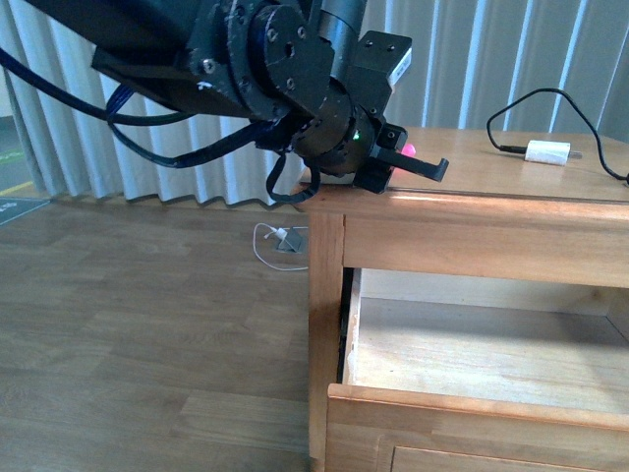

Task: Place pink marker in drawer with both arms

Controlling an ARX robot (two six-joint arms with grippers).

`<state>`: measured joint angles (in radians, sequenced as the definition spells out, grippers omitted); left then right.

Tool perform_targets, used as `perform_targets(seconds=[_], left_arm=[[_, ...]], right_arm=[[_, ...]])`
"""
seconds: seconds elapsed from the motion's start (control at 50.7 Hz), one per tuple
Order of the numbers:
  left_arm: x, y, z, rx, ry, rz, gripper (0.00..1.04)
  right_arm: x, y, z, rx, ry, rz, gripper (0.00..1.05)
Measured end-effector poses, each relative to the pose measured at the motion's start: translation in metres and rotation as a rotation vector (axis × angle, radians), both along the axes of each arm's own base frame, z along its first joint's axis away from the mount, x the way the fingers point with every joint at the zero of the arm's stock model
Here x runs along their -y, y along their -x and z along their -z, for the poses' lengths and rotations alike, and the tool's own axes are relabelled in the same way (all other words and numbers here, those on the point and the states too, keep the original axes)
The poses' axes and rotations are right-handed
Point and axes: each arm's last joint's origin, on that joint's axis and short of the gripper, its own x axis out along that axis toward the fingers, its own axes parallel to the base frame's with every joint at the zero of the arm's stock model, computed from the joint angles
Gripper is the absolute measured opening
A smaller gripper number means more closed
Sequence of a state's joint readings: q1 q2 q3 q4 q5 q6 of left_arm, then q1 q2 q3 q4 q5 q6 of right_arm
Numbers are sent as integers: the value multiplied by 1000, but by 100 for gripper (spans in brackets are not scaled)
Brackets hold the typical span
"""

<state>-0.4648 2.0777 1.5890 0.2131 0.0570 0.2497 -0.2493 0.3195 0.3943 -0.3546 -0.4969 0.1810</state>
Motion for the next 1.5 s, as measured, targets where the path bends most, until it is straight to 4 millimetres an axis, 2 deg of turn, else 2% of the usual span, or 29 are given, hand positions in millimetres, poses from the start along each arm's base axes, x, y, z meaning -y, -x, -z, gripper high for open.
perform_targets(seconds=[0.059, 0.237, 0.375, 0.473, 0.67, 0.828, 1.045, 1.262, 1.42, 1.499], left_arm=[[-7, 10, -5, 27, 7, 45, 14], [-32, 62, -39, 144, -18, 278, 14], [-37, 90, -38, 168, -103, 406, 14], [-28, 103, -21, 175, -224, 473, 14], [-3, 102, 6, 208, -353, 509, 14], [27, 89, 40, 174, -420, 530, 14], [51, 75, 73, 136, -460, 524, 14], [58, 67, 90, 115, -477, 498, 14], [57, 64, 91, 118, -464, 478, 14], [55, 62, 90, 132, -451, 456, 27]], right_arm=[[0, 0, 0, 0, 0, 0, 96], [0, 0, 0, 0, 0, 0, 96], [0, 0, 0, 0, 0, 0, 96], [0, 0, 0, 0, 0, 0, 96], [0, 0, 0, 0, 0, 0, 96], [0, 0, 0, 0, 0, 0, 96], [0, 0, 0, 0, 0, 0, 96], [0, 0, 0, 0, 0, 0, 96], [0, 0, 0, 0, 0, 0, 96], [0, 0, 0, 0, 0, 0, 96]])
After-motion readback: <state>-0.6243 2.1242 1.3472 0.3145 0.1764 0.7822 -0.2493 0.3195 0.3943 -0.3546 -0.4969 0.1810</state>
